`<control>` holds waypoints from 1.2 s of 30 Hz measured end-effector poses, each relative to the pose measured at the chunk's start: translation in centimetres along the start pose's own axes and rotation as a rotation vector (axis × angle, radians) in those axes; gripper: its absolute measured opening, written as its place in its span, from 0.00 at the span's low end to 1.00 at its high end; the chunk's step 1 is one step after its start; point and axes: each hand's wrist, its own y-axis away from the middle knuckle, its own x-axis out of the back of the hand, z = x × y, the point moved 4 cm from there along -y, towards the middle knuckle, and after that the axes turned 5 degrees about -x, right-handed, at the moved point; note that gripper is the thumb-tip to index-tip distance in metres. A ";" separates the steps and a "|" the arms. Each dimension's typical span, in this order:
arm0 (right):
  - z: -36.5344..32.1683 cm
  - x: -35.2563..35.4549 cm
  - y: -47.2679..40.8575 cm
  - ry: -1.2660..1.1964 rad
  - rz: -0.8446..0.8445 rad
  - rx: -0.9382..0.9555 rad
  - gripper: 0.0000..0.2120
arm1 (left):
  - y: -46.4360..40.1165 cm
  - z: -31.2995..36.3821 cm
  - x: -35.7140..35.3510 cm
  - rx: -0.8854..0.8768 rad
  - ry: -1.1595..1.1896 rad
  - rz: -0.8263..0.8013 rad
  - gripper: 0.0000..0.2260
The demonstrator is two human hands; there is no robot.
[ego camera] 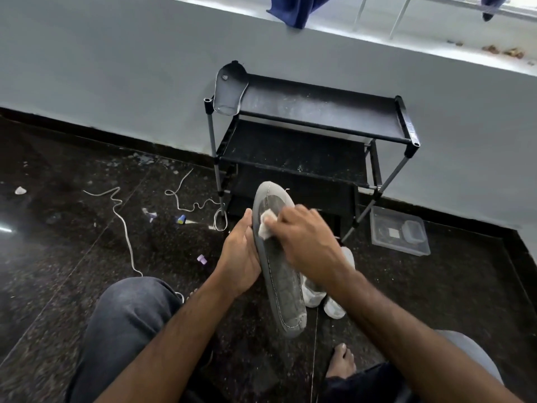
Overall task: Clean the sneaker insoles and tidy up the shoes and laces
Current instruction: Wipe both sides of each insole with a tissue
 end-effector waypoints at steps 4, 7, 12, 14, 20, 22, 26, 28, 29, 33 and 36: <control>-1.6 -1.0 4.4 0.020 -0.319 0.303 0.15 | -0.6 0.0 0.4 -0.021 -0.042 0.086 0.15; -0.2 1.0 3.7 -0.195 -0.535 0.239 0.09 | -1.0 -0.2 0.2 -0.072 -0.089 0.079 0.12; 1.9 3.7 -1.4 -0.107 0.005 -0.062 0.10 | -0.3 0.0 -0.4 -0.082 -0.083 0.016 0.16; 1.0 2.3 -2.2 0.049 0.062 -0.075 0.11 | -0.1 0.0 -0.4 -0.065 -0.069 -0.016 0.19; -1.5 -0.5 2.5 0.057 -0.039 0.163 0.17 | -0.8 0.1 0.4 -0.054 -0.081 -0.004 0.13; -1.5 -0.9 4.9 0.087 -0.205 0.259 0.17 | -1.0 0.0 0.6 -0.071 -0.130 0.047 0.13; 0.0 0.2 7.0 -0.184 -0.480 0.258 0.10 | -1.3 0.5 1.3 -0.123 -0.190 0.163 0.10; 1.5 2.2 5.5 -0.426 -0.289 0.041 0.08 | -1.5 0.2 1.9 -0.130 -0.218 0.246 0.11; 2.2 3.0 4.3 -0.444 -0.153 -0.041 0.08 | -1.5 0.0 2.0 -0.117 -0.227 0.280 0.13; 3.6 1.9 0.2 -0.179 0.061 -0.184 0.09 | -0.8 0.0 1.1 -0.084 -0.178 0.196 0.16; 3.8 0.3 -0.5 -0.113 0.135 -0.257 0.09 | 0.1 0.2 -0.1 -0.085 -0.100 0.019 0.18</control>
